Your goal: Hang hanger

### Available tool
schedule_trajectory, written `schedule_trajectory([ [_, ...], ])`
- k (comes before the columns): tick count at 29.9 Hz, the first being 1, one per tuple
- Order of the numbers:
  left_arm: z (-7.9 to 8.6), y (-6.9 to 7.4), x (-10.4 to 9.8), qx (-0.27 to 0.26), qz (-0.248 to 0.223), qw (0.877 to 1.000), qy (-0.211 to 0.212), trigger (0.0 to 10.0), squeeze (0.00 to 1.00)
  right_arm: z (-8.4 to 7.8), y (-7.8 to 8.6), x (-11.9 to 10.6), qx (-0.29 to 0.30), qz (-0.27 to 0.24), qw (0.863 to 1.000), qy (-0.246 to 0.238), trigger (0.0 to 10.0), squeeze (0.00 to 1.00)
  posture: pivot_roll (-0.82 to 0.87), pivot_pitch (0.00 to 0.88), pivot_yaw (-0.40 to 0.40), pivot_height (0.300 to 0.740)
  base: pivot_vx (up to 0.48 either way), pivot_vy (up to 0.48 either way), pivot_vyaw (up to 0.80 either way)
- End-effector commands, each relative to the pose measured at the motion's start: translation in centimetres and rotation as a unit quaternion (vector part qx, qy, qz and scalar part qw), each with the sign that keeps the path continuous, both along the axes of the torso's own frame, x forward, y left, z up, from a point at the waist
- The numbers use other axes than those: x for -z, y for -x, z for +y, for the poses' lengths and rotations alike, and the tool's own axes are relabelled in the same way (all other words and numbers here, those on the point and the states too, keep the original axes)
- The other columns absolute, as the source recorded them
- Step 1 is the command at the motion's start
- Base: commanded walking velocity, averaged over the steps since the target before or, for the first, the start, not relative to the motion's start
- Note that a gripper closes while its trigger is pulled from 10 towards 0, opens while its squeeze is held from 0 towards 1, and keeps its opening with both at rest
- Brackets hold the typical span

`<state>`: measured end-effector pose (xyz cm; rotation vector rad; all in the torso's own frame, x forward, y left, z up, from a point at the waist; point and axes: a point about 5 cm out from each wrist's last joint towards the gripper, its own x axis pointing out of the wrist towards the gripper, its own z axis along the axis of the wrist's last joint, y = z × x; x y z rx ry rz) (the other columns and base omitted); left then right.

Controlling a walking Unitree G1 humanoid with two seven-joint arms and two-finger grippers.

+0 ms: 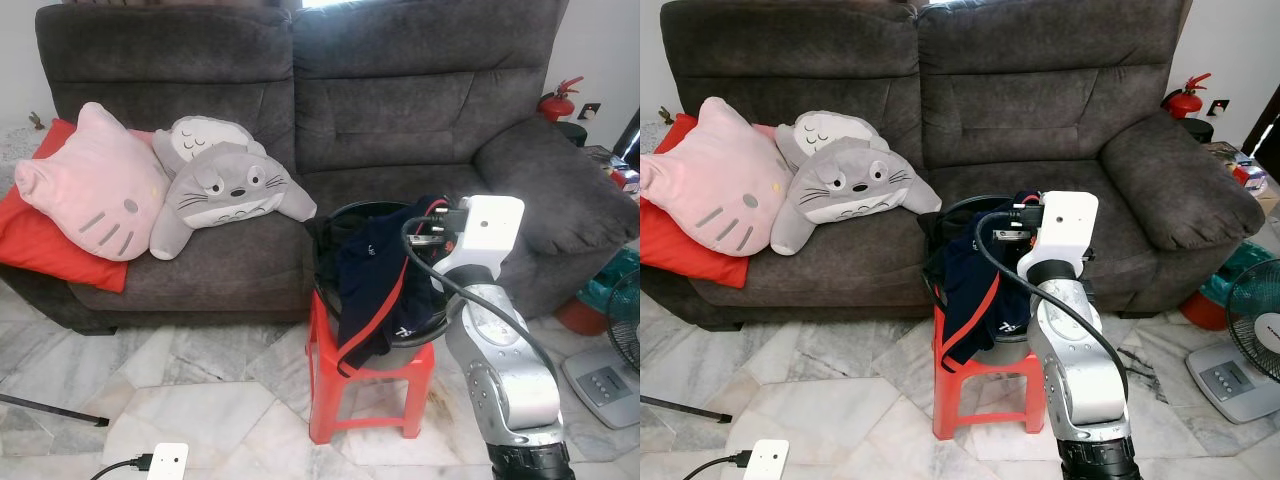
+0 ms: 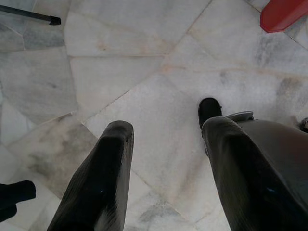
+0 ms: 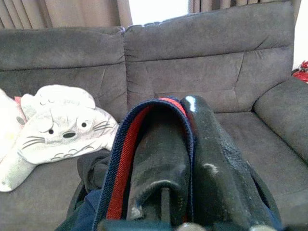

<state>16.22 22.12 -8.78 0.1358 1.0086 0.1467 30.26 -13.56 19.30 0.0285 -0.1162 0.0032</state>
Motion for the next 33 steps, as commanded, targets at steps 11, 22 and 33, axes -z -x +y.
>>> schedule_trajectory([
  [11, 0.0, 0.6, 0.3, 0.013, 0.012, 1.000, -0.002, 10.0, 0.00, 0.6, -0.4, -0.9, -0.009, -0.016, 1.000, -0.002, 10.0, 0.00, -0.08, 0.000, 0.025, 0.740, -0.260, 0.000, 0.00],
  [22, 0.0, 0.4, 0.2, 0.011, 0.010, 1.000, -0.002, 10.0, 0.00, 0.6, -0.6, -1.3, -0.008, -0.026, 1.000, 0.000, 10.0, 0.00, -0.08, 0.000, 0.026, 0.740, -0.304, 0.000, 0.00],
  [33, 0.1, 0.3, 0.1, 0.009, 0.007, 1.000, -0.002, 10.0, 0.00, 2.5, -0.3, -3.9, -0.080, -0.098, 0.992, -0.007, 10.0, 0.00, -0.08, 0.000, 0.024, 0.740, -0.311, 0.000, 0.00],
])
